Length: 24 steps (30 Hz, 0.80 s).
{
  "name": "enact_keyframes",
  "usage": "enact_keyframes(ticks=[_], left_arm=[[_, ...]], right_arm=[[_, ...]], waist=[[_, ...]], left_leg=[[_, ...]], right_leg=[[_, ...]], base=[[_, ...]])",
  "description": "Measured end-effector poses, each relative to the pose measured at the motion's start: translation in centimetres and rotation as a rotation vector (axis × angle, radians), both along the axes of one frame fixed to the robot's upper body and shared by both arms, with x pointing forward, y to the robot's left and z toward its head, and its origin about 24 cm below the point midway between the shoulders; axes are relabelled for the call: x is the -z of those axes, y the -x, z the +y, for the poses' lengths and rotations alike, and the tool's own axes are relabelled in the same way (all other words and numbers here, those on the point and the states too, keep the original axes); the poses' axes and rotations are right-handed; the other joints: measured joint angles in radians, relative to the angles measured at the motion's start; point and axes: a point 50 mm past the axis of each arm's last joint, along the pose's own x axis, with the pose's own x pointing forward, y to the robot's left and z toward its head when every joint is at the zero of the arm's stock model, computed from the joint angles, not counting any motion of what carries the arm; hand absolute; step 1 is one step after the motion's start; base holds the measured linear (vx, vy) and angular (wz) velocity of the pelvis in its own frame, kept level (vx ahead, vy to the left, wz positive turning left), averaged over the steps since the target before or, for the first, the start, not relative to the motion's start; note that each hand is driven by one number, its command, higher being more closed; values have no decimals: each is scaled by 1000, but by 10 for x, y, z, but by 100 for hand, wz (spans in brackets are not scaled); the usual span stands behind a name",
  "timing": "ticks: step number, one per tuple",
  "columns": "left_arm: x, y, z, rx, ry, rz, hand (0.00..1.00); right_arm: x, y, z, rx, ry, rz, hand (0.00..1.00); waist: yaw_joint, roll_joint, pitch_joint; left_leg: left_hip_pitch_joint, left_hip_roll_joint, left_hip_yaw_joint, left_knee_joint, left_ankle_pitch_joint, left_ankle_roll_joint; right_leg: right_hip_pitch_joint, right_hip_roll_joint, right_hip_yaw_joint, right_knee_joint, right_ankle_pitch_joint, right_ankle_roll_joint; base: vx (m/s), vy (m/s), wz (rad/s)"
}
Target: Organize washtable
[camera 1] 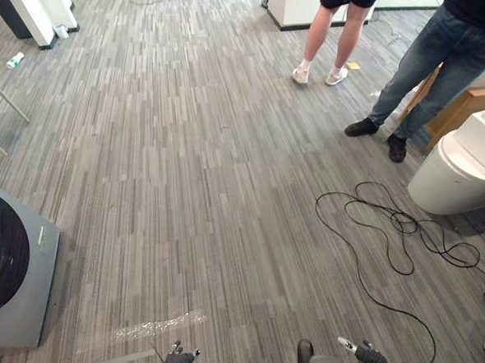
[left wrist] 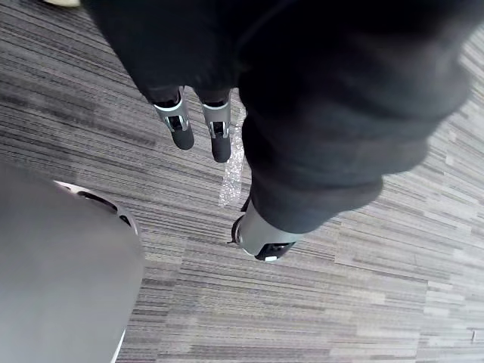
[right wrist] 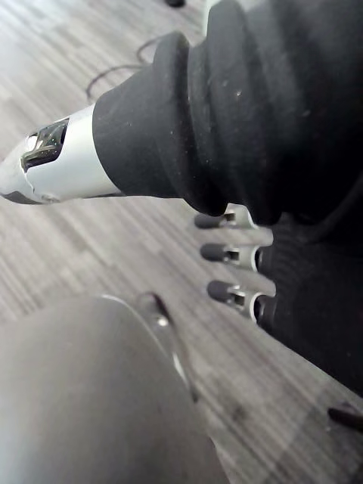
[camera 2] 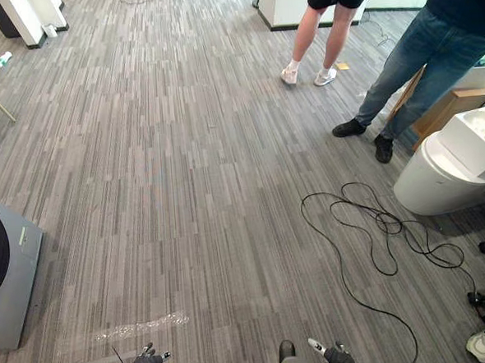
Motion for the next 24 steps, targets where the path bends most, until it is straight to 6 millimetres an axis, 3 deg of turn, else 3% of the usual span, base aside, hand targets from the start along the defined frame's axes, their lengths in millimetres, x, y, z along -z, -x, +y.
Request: enact_keyframes(ticks=[3, 6, 8, 9, 10, 11, 12, 13, 14, 15, 16, 17, 18, 19, 20, 22, 24], left_arm=[[-1, 0, 6, 20, -23, 6, 0], [-1, -3, 1, 62, -28, 7, 0], [1, -3, -7, 86, -14, 11, 0], [1, -2, -8, 92, -10, 14, 0], [2, -1, -11, 108, 1, 22, 0], [3, -3, -13, 110, 8, 21, 0], [3, -5, -14, 109, 13, 17, 0], [1, -13, -20, 97, 34, -6, 0], [2, -14, -26, 55, 65, -6, 0], [5, -2, -25, 28, 70, 21, 0], [6, 8, -21, -26, 82, 27, 0], [5, 5, -21, -45, 90, 12, 0], [4, 0, -21, -41, 90, -3, 0], [1, -8, -20, -37, 85, -30, 0], [-4, -18, -11, -25, 57, -67, 0], [-8, -25, -11, 36, 37, -92, 0], [-11, -34, -15, 101, 22, -121, 0]], right_arm=[[0, -1, 0, 6, -1, -8, 0], [-1, -2, -2, 22, 7, -22, 0], [-2, 0, -7, 53, 11, -21, 0], [-1, 2, -7, 57, 10, -17, 0], [-1, 6, -9, 82, 6, -13, 0], [-1, 9, -12, 116, 7, -11, 0], [-2, 6, -14, 126, 7, -20, 0], [-2, 5, -16, 144, 10, -27, 0], [-4, 5, -19, 144, 16, -37, 0], [-3, 7, -18, 145, 14, -34, 0], [-2, 17, -17, 136, 18, -14, 0], [-3, 18, -22, 130, 29, -10, 0], [-3, 18, -22, 130, 31, -7, 0], [-2, 19, -20, 130, 23, 1, 0], [0, 16, -14, 115, 2, 11, 0], [2, 12, -8, 77, -7, 20, 0], [0, 4, -9, 56, -2, 7, 0]], waist=[[6, -7, 11], [-10, 2, 18], [-35, 18, 43], [-46, 21, 46], [-56, 35, 51], [-52, 63, 44], [-46, 74, 51], [-50, 73, 64], [-64, 74, 74], [-67, 84, 60], [-69, 67, 38], [-52, 123, 22], [-51, 125, 22], [-49, 108, 32], [-42, 65, 56], [-40, 36, 65], [-40, 30, 71]], left_leg=[[83, 1, -8, -46, -11, -3], [150, -8, -45, -140, -8, -11], [257, -17, -85, -242, -21, -51], [274, -13, -96, -246, -29, -66], [287, 4, -110, -226, -38, -84], [282, 44, -108, -187, -34, -95], [271, 58, -108, -166, -10, -134], [261, 50, -102, -129, 93, -170], [257, 31, -90, -38, 207, -111], [242, 46, -70, 39, 261, -106], [200, 53, -46, 209, 406, -127], [113, 123, -38, 413, 436, -137], [64, 148, -32, 499, 419, -122], [4, 172, -22, 594, 380, -114], [-75, 196, -18, 685, 305, -111], [-146, 209, -18, 691, 232, -122], [-246, 208, -18, 596, 181, -146]], right_leg=[[-61, 53, -22, 21, -51, 12], [-130, 105, -89, -197, -23, 2], [-157, 137, -156, -422, 76, -45], [-165, 140, -169, -446, 92, -63], [-183, 152, -172, -401, 213, -130], [-190, 158, -189, -345, 244, -157], [-199, 157, -204, -309, 219, -170], [-220, 125, -211, -204, 167, -183], [-251, 116, -248, -65, 93, -185], [-209, 150, -262, -139, 78, -181], [-129, 173, -278, -239, 53, -261], [-79, 237, -254, -275, 30, -272], [-55, 253, -244, -290, 21, -278], [-6, 267, -217, -320, 15, -284], [104, 274, -171, -387, 15, -283], [224, 271, -117, -452, 14, -278], [333, 256, -67, -507, -17, -226]], base=[[262, 119, 20], [400, 59, 37], [570, 11, 54], [636, -28, 77], [680, -65, 61], [703, -73, 48], [883, -130, 32], [886, -201, 46], [838, -279, 29], [479, -269, -11], [608, -276, -82], [646, -199, -83], [691, -158, -84], [648, -102, -65], [707, -98, -68], [530, -37, -54], [453, 50, -42]])
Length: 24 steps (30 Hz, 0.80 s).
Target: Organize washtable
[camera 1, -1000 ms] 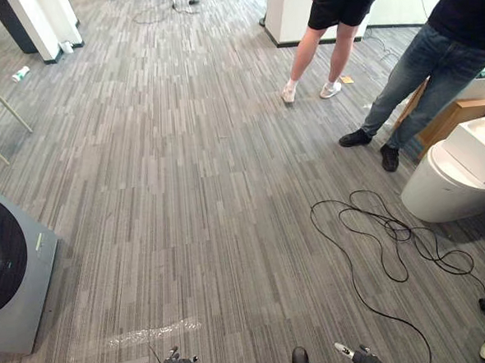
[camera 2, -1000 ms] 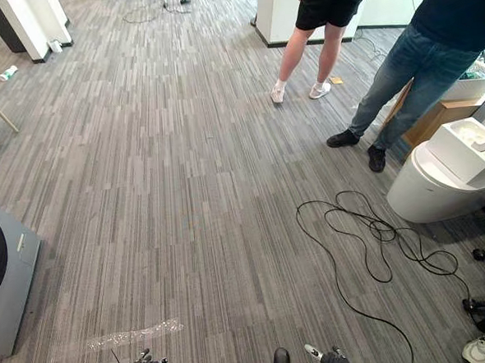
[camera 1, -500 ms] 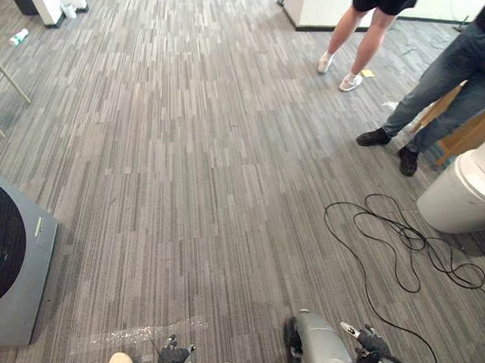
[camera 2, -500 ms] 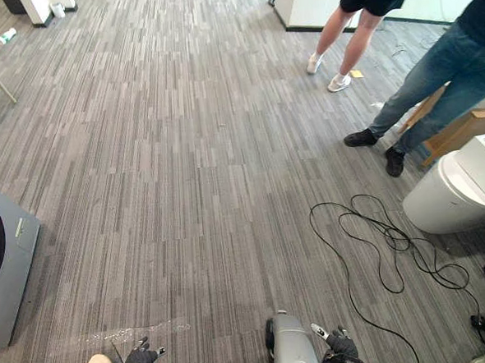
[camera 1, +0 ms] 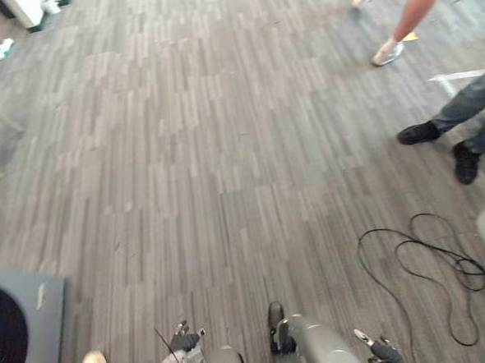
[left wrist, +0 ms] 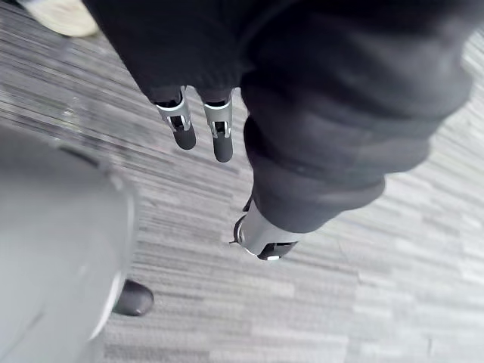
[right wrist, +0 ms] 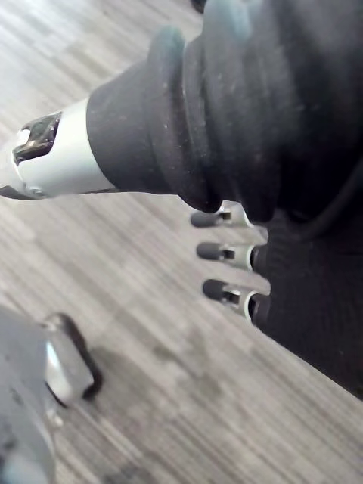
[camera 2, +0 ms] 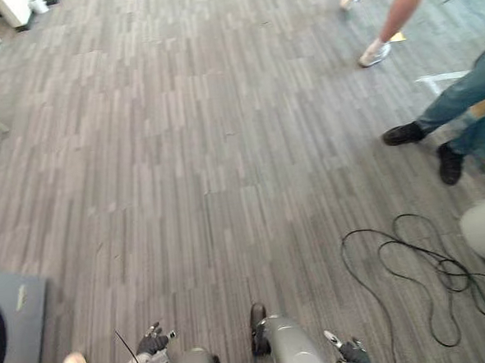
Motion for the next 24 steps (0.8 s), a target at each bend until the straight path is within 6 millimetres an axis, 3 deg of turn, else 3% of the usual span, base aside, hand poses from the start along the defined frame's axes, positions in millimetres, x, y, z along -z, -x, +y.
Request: enact_keyframes(ticks=[1, 3, 4, 5, 6, 7, 8, 9, 10, 11, 12, 13, 15, 16, 18, 19, 20, 22, 23, 24], left_arm=[[-1, -4, -2, 18, -2, -9, 0], [-5, -17, -12, 130, -37, -39, 0], [-6, -19, -14, 153, -46, -47, 0], [-7, -20, -21, 201, -60, -54, 0], [-7, -20, -24, 214, -64, -54, 0], [-8, -21, -25, 220, -71, -61, 0], [-8, -21, -20, 217, -86, -60, 0], [-7, -18, -17, 216, -91, -50, 0], [-7, -18, -16, 216, -97, -50, 0], [-8, -19, -11, 215, -111, -50, 0], [-8, -19, -8, 215, -118, -46, 0], [-7, -17, -7, 209, -122, -34, 0], [-4, -12, -6, 194, -120, -14, 0], [-2, -9, -7, 187, -111, 1, 0], [2, -3, -8, 188, -102, 34, 0], [4, 3, -9, 190, -94, 56, 0], [8, 9, -8, 191, -94, 85, 0], [10, 15, -5, 173, -88, 116, 0], [11, 16, -5, 162, -82, 122, 0], [12, 18, -4, 137, -71, 131, 0]], right_arm=[[-1, -3, 0, -4, -1, -8, 0], [-4, -15, -2, -31, 14, -30, 0], [-4, -16, -2, -37, 16, -35, 0], [-5, -15, -5, -42, 27, -32, 0], [-5, -14, -7, -47, 34, -25, 0], [-3, -12, -5, -70, 34, -9, 0], [0, -7, 1, -97, 23, 18, 0], [1, -3, 3, -111, 21, 32, 0], [1, -6, 8, -142, 20, 30, 0], [3, -4, 14, -168, 7, 36, 0], [4, -3, 15, -163, -3, 41, 0], [5, 1, 15, -156, -5, 58, 0], [6, 3, 14, -147, -9, 66, 0], [6, 3, 15, -151, -9, 62, 0], [4, -1, 13, -150, 1, 40, 0], [1, -3, 9, -142, 16, 19, 0], [1, -3, 6, -138, 24, 16, 0], [3, 8, 4, -118, 23, 41, 0], [4, 13, 4, -101, 16, 51, 0], [6, 23, 4, -73, 7, 70, 0]], waist=[[1, 7, 3], [10, 19, 7], [14, 21, 8], [25, 45, 9], [29, 58, 7], [40, 70, 5], [56, 39, -12], [56, 27, -30], [52, 5, -47], [54, -22, -52], [52, -35, -57], [53, -51, -65], [50, -61, -69], [51, -63, -69], [46, -58, -67], [27, -46, -64], [16, -29, -55], [-2, -28, -53], [-4, -27, -53], [-6, -21, -53]], left_leg=[[-31, -6, -4, -50, -11, -4], [-106, -78, -25, -381, -15, -21], [-118, -98, -31, -466, 0, -33], [-138, -116, -46, -634, 50, -73], [-145, -117, -59, -713, 79, -85], [-160, -116, -77, -771, 161, -77], [-170, -133, -63, -733, 257, -22], [-179, -145, -51, -714, 277, 9], [-193, -170, -26, -668, 257, 102], [-195, -190, -2, -625, 229, 143], [-186, -204, 13, -607, 214, 157], [-148, -228, 26, -583, 160, 171], [-54, -262, 24, -588, 76, 189], [12, -280, 21, -601, 34, 192], [137, -315, -10, -675, 6, 201], [212, -320, -45, -721, -19, 216], [285, -317, -80, -761, -31, 219], [370, -304, -144, -785, -70, 224], [394, -294, -156, -791, -85, 223], [434, -271, -207, -809, -120, 215]], right_leg=[[25, -4, 9, -13, -4, 8], [108, -46, 39, -57, -40, 52], [130, -57, 47, -69, -58, 54], [173, -58, 65, -90, -81, 73], [189, -54, 71, -100, -96, 81], [223, -51, 86, -100, -137, 98], [236, -85, 111, -77, -176, 134], [239, -104, 122, -68, -185, 149], [207, -137, 152, -10, -185, 150], [165, -161, 191, 92, -178, 163], [148, -174, 207, 154, -167, 182], [112, -183, 242, 308, -119, 224], [30, -163, 285, 587, 67, 293], [-38, -165, 288, 760, 112, 323], [-134, -198, 198, 899, 54, 261], [-190, -209, 116, 913, -16, 206], [-232, -206, 56, 867, -80, 199], [-298, -169, 15, 732, -130, 205], [-322, -152, 9, 657, -127, 206], [-365, -128, 3, 370, -70, 222]], base=[[494, 123, -39], [367, 170, -35], [394, 198, -35], [334, 177, -27], [421, 249, -31], [476, 291, -41], [514, 305, -44], [632, 316, -44], [798, 390, -35], [804, 390, -24], [773, 399, -12], [513, 260, 7], [516, 268, 8], [616, 299, 6], [565, 229, 21], [580, 149, 56], [470, 110, 68], [535, 12, 83], [701, -40, 107], [584, -61, 85]])
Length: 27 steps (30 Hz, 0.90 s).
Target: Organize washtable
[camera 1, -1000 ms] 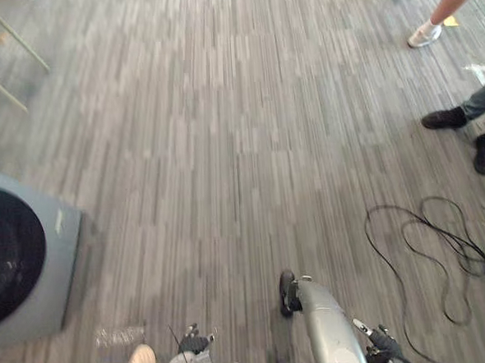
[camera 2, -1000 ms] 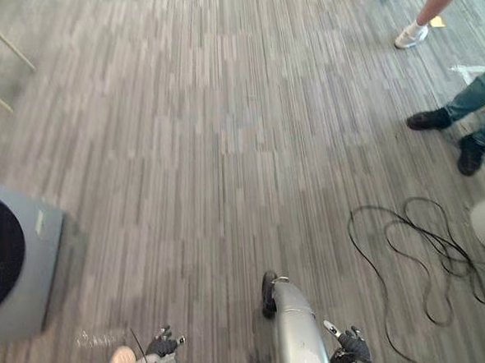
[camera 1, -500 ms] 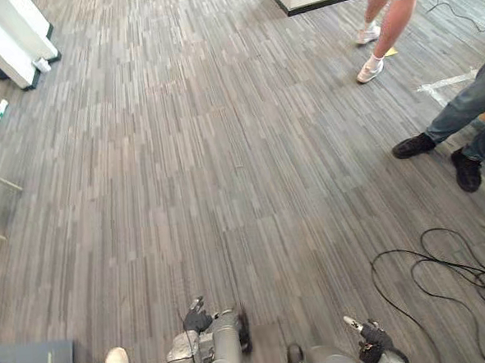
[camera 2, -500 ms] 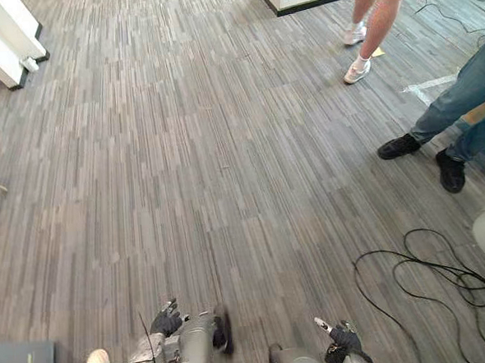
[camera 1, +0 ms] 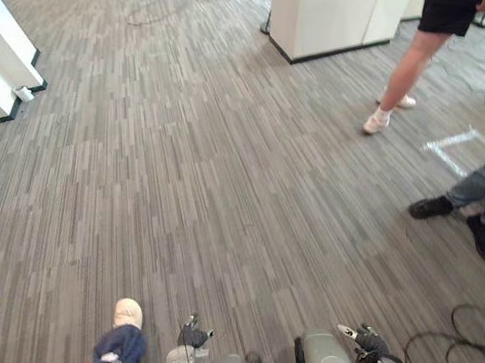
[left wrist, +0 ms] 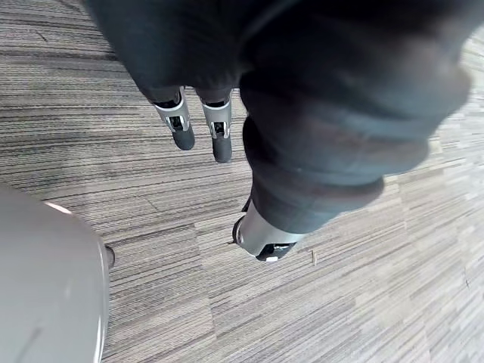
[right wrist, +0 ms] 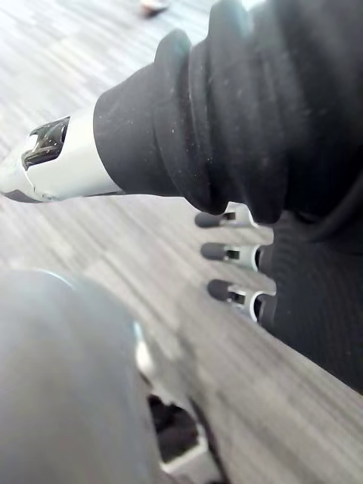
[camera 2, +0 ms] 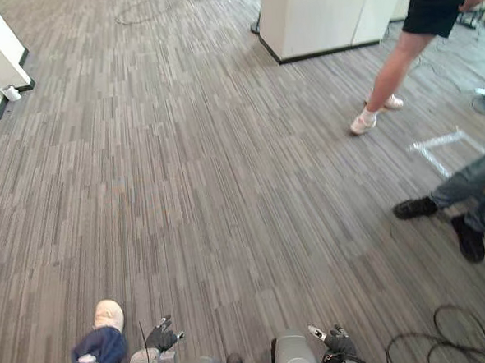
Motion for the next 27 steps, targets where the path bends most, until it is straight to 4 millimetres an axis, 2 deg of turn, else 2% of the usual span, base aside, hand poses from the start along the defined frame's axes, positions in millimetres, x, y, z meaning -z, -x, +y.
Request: enact_keyframes(ticks=[1, 2, 3, 4, 5, 6, 7, 8, 9, 10, 11, 12, 13, 14, 15, 16, 17, 19, 20, 21, 22, 23, 25, 26, 27], left_arm=[[0, 2, 2, -16, 2, 3, 0], [1, 8, 11, -52, -6, 14, 0], [3, 17, 14, -84, 2, 38, 0], [6, 24, 13, -127, 16, 58, 0], [7, 29, 11, -188, 42, 66, 0], [8, 30, 7, -238, 70, 63, 0], [9, 31, 3, -262, 88, 63, 0], [10, 34, 1, -344, 123, 54, 0], [10, 35, 3, -382, 131, 51, 0], [9, 37, 7, -426, 134, 45, 0], [9, 37, 11, -437, 132, 43, 0], [7, 35, 14, -447, 132, 31, 0], [5, 30, 17, -449, 132, 5, 0], [4, 27, 17, -467, 140, -17, 0], [3, 26, 17, -469, 144, -25, 0], [1, 20, 16, -471, 153, -48, 0], [1, 16, 13, -460, 165, -60, 0], [0, 15, 13, -452, 164, -70, 0], [0, 17, 13, -461, 169, -73, 0], [0, 18, 12, -462, 170, -76, 0], [0, 18, 10, -448, 169, -76, 0], [1, 20, 10, -461, 173, -77, 0], [1, 27, 16, -489, 163, -72, 0], [1, 33, 22, -515, 147, -70, 0], [1, 36, 25, -532, 141, -69, 0]], right_arm=[[1, 6, 1, 15, -8, 12, 0], [5, 19, 10, 36, -35, 47, 0], [6, 25, 12, 50, -47, 64, 0], [6, 28, 11, 61, -47, 70, 0], [6, 35, 10, 111, -49, 76, 0], [5, 35, 2, 152, -32, 58, 0], [4, 37, -1, 169, -26, 57, 0], [2, 33, -5, 182, -13, 35, 0], [1, 30, -6, 181, -9, 21, 0], [-1, 23, -6, 183, -8, -5, 0], [-1, 18, -4, 196, -17, -20, 0], [0, 15, -3, 198, -23, -23, 0], [0, 12, 0, 199, -31, -29, 0], [0, 6, 2, 195, -38, -37, 0], [0, 3, 3, 194, -43, -41, 0], [-1, -4, 2, 197, -46, -58, 0], [-2, -8, 1, 199, -45, -62, 0], [-2, -8, 1, 203, -42, -56, 0], [-2, -8, 0, 197, -37, -59, 0], [-3, -10, -1, 180, -31, -59, 0], [-2, -9, -2, 165, -26, -52, 0], [0, -3, -3, 142, -22, -18, 0], [3, 1, 4, 108, -37, 15, 0], [5, 4, 12, 83, -53, 31, 0], [7, 8, 19, 77, -73, 48, 0]], waist=[[-2, -7, 0], [-11, -43, -4], [-18, -43, -6], [-29, -46, -11], [-33, -20, -21], [-32, 16, -28], [-33, 36, -32], [-29, 54, -32], [-24, 56, -32], [-19, 61, -31], [-13, 54, -26], [-2, 46, -23], [6, 30, -20], [17, 25, -20], [22, 19, -18], [23, 25, -16], [24, 37, -11], [30, 28, -6], [34, 23, -7], [37, 29, -6], [42, 45, -9], [60, 59, -19], [70, 23, -51], [75, -15, -86], [77, -38, -107]], left_leg=[[21, 0, -19, -18, -5, -4], [75, -13, -63, -71, -15, -29], [118, -1, -73, -97, -18, -37], [138, 10, -85, -84, -18, -43], [135, 39, -102, -26, -2, -84], [121, 67, -100, 63, 29, -135], [98, 79, -95, 134, 56, -179], [11, 91, -93, 351, 152, -256], [-39, 90, -91, 470, 243, -296], [-130, 124, -64, 699, 300, -327], [-202, 168, 3, 868, 285, -302], [-232, 188, 41, 927, 263, -266], [-282, 222, 111, 986, 219, -199], [-338, 246, 159, 988, 189, -170], [-372, 251, 173, 973, 182, -161], [-438, 257, 188, 908, 156, -166], [-486, 252, 189, 769, 128, -189], [-511, 206, 195, 541, 120, -197], [-523, 161, 178, 336, 138, -216], [-531, 141, 157, 188, 174, -245], [-541, 140, 127, 48, 215, -282], [-578, 157, 116, 35, 306, -305], [-588, 126, 146, 96, 371, -244], [-591, 97, 175, 104, 373, -207], [-586, 72, 199, 127, 356, -159]], right_leg=[[-12, -1, -1, -141, 56, 14], [-59, -31, -4, -364, 156, 38], [-83, -33, -3, -373, 186, 14], [-78, -32, 0, -345, 253, -11], [-76, -20, -4, -292, 329, -80], [-74, -6, -36, -221, 292, -112], [-61, 6, -52, -198, 259, -127], [-18, 29, -59, -184, 202, -145], [11, 41, -55, -186, 181, -155], [82, 69, -46, -214, 153, -175], [171, 94, -24, -256, 140, -194], [216, 97, -13, -282, 136, -199], [304, 98, 19, -331, 133, -202], [375, 89, 47, -376, 127, -201], [404, 80, 58, -395, 112, -192], [447, 66, 68, -421, 80, -166], [478, 50, 73, -427, 59, -158], [519, 7, 77, -426, 22, -143], [553, -30, 81, -428, -18, -129], [577, -46, 85, -429, -49, -121], [598, -48, 91, -437, -77, -119], [627, -53, 111, -444, -126, -97], [639, -99, 147, -423, -148, -122], [588, -137, 215, -339, -133, -138], [539, -162, 271, -237, -98, -97]], base=[[751, -116, 112], [661, -141, 91], [778, -196, 98], [849, -217, 75], [882, -223, 67], [891, -218, 49], [876, -204, 25], [693, -152, -2], [825, -155, -21], [757, -128, -41], [884, -143, -40], [640, -90, -44], [577, -56, -49], [547, -35, -49], [509, 21, -43], [471, 84, -22], [462, 116, -15], [432, 178, 1], [532, 245, 4], [460, 220, -1], [574, 374, -26], [498, 372, -35], [557, 393, -55], [743, 455, -66], [755, 452, -54]])
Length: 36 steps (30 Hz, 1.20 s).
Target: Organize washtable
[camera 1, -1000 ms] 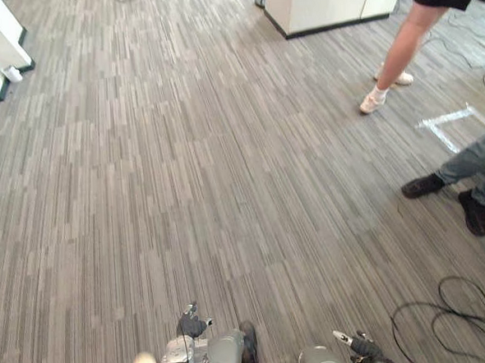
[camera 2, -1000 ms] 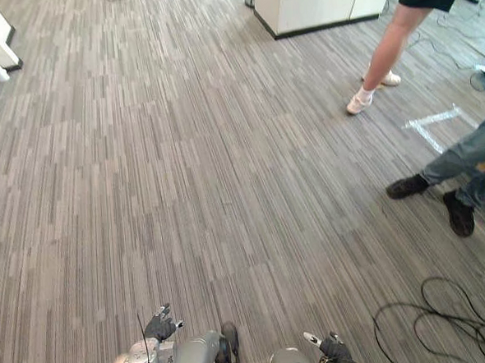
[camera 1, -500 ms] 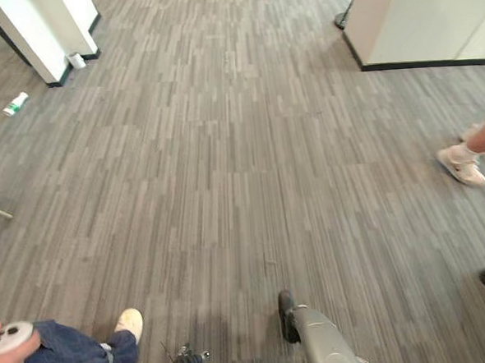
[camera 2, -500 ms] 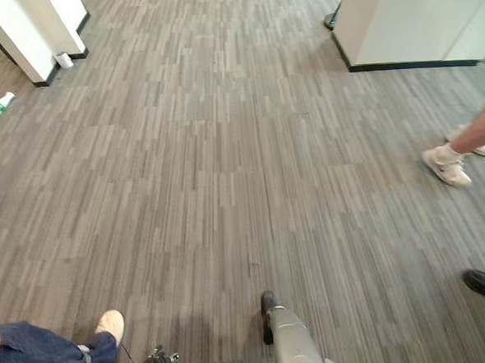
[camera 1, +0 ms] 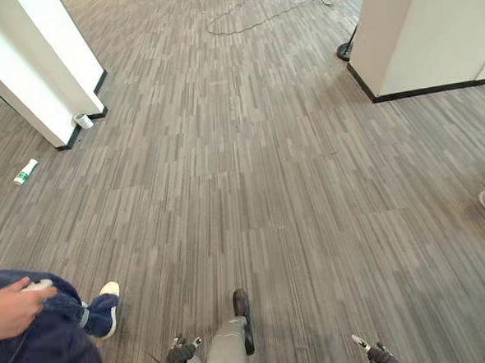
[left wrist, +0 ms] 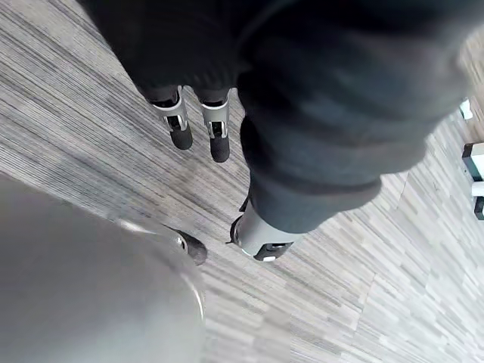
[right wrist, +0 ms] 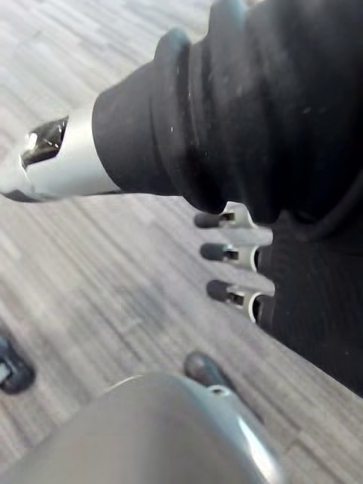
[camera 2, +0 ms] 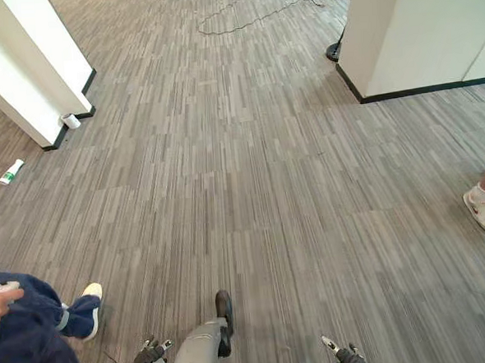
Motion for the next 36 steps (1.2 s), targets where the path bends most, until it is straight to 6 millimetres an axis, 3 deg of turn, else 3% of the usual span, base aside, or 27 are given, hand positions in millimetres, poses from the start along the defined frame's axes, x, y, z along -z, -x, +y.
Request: enact_keyframes(ticks=[1, 2, 4, 5, 6, 7, 8, 10, 12, 13, 14, 15, 16, 17, 18, 20, 21, 22, 23, 25, 27, 29, 31, 32, 34, 35, 36], left_arm=[[0, -1, 2, 0, -4, -2, 0], [-1, -1, 3, 2, -8, -2, 0], [-1, -1, 4, 15, -13, 4, 0], [1, 1, 3, 26, -8, 24, 0], [2, 2, 1, 40, -4, 33, 0], [2, 0, -5, 82, 1, 42, 0], [3, -2, -7, 137, -9, 54, 0], [4, -6, -9, 239, -30, 86, 0], [5, -6, -12, 291, -26, 101, 0], [6, -6, -15, 311, -20, 104, 0], [6, -7, -15, 335, -25, 107, 0], [6, -7, -14, 345, -28, 108, 0], [7, -3, -12, 336, -20, 123, 0], [10, 8, -17, 284, 13, 151, 0], [10, 9, -16, 254, 20, 148, 0], [11, 8, -24, 167, 59, 132, 0], [11, 10, -25, 100, 75, 123, 0], [11, 12, -22, 54, 76, 123, 0], [11, 12, -20, 55, 72, 121, 0], [8, 7, -15, 52, 57, 98, 0], [3, -4, -6, 81, 17, 60, 0], [1, -9, -6, 73, 19, 34, 0], [-1, -14, -6, 70, 17, 6, 0], [-2, -16, -7, 74, 18, -7, 0], [-3, -19, -10, 86, 10, -22, 0], [-2, -18, -12, 88, 16, -22, 0], [-2, -16, -12, 78, 18, -19, 0]], right_arm=[[0, 0, 0, 17, -10, 1, 0], [0, 1, -1, 20, -10, 1, 0], [1, 2, -1, 25, -15, 9, 0], [0, 0, -3, 22, -11, -1, 0], [-1, -1, -5, 17, -8, -9, 0], [-2, -2, -8, 10, 0, -20, 0], [-2, -3, -10, 7, 5, -31, 0], [-3, -4, -11, 9, 17, -45, 0], [-3, 2, -13, 13, 20, -32, 0], [-2, 9, -14, 34, 20, -19, 0], [-1, 22, -14, 45, 14, 14, 0], [0, 28, -11, 50, 7, 28, 0], [2, 37, -7, 64, -7, 54, 0], [1, 41, -11, 108, -6, 56, 0], [1, 43, -11, 127, -8, 58, 0], [-2, 38, -23, 169, 24, 22, 0], [-5, 30, -26, 168, 38, -12, 0], [-7, 23, -26, 162, 44, -42, 0], [-7, 19, -25, 162, 43, -55, 0], [-8, 6, -20, 167, 30, -84, 0], [-7, -3, -16, 147, 21, -89, 0], [-8, -15, -14, 107, 18, -97, 0], [-9, -21, -16, 77, 22, -99, 0], [-9, -22, -18, 47, 31, -95, 0], [-10, -24, -23, 9, 47, -92, 0], [-9, -19, -26, 11, 53, -73, 0], [-8, -18, -25, 6, 52, -62, 0]], waist=[[-1, -12, 1], [-1, -20, 2], [-14, -23, 13], [-22, -14, 20], [-25, -14, 20], [-31, 1, 25], [-33, 4, 30], [-55, 7, 33], [-81, 16, 44], [-88, 26, 56], [-105, 17, 65], [-111, 14, 65], [-128, 14, 65], [-139, 38, 59], [-135, 46, 56], [-131, 93, 58], [-130, 105, 60], [-129, 105, 60], [-126, 105, 61], [-115, 89, 70], [-72, 60, 76], [-66, 56, 83], [-64, 52, 84], [-57, 50, 84], [-28, 55, 81], [-14, 77, 74], [-10, 81, 71]], left_leg=[[14, -17, 15, 37, -38, 48], [31, -29, 27, 57, -65, 62], [129, -63, 40, 76, -163, 89], [199, -76, 39, 65, -197, 92], [239, -77, 39, 54, -212, 95], [321, -78, 37, 14, -237, 95], [404, -80, 27, -42, -247, 98], [508, -78, -3, -124, -268, 115], [567, -69, -35, -154, -292, 133], [609, -64, -55, -173, -317, 131], [647, -68, -83, -201, -338, 126], [670, -80, -98, -220, -343, 114], [715, -84, -126, -248, -360, 79], [750, -59, -141, -229, -365, 58], [742, -50, -141, -183, -362, 37], [669, -3, -136, 49, -296, -53], [595, 8, -137, 247, -186, -72], [512, 34, -137, 461, -6, -148], [474, 53, -133, 566, 21, -158], [367, 124, -56, 801, -6, -108], [260, 172, 22, 896, -94, 1], [151, 186, 33, 841, -146, 3], [62, 157, 46, 617, -205, -23], [33, 118, 35, 411, -203, -31], [21, 71, -9, 32, -138, -115], [6, 70, -55, -117, -91, -152], [-5, 75, -56, -92, -24, -132]], right_leg=[[-27, -2, 36, 97, 35, 57], [-47, -4, 63, 169, 67, 82], [-124, 29, 143, 457, 294, 207], [-184, 30, 117, 607, 318, 216], [-214, 24, 77, 662, 306, 203], [-273, 9, -12, 721, 268, 148], [-324, -1, -104, 721, 188, 88], [-416, 42, -207, 616, 86, 84], [-467, 98, -241, 448, 71, 89], [-498, 142, -243, 253, 103, 94], [-512, 158, -251, 2, 207, 102], [-521, 154, -256, -96, 256, 114], [-566, 157, -267, -142, 340, 91], [-560, 171, -268, -92, 423, -7], [-561, 173, -267, -64, 455, -40], [-529, 203, -297, -12, 381, -51], [-481, 226, -298, -18, 338, -66], [-405, 246, -282, -43, 297, -81], [-367, 257, -272, -53, 283, -89], [-246, 276, -226, -99, 255, -107], [-126, 262, -154, -163, 211, -100], [-63, 240, -125, -187, 170, -84], [-1, 190, -116, -193, 109, -62], [36, 154, -114, -204, 73, -47], [94, 111, -102, -244, 37, -25], [124, 111, -90, -263, 27, -25], [141, 109, -79, -257, 25, -29]], base=[[500, 313, -26], [587, 350, -12], [596, 350, -9], [378, 218, -9], [457, 254, -8], [459, 233, -5], [548, 233, -1], [496, 119, 19], [508, 24, 46], [670, 4, 70], [599, -13, 69], [640, -58, 79], [754, -86, 73], [777, -89, 59], [828, -107, 31], [813, -127, -2], [998, -118, -31], [821, -82, -42], [927, -82, -47], [533, -35, -44], [604, 27, -70], [553, 109, -42], [497, 190, -3], [536, 229, 0], [661, 318, -21], [645, 362, -32], [687, 424, -35]])
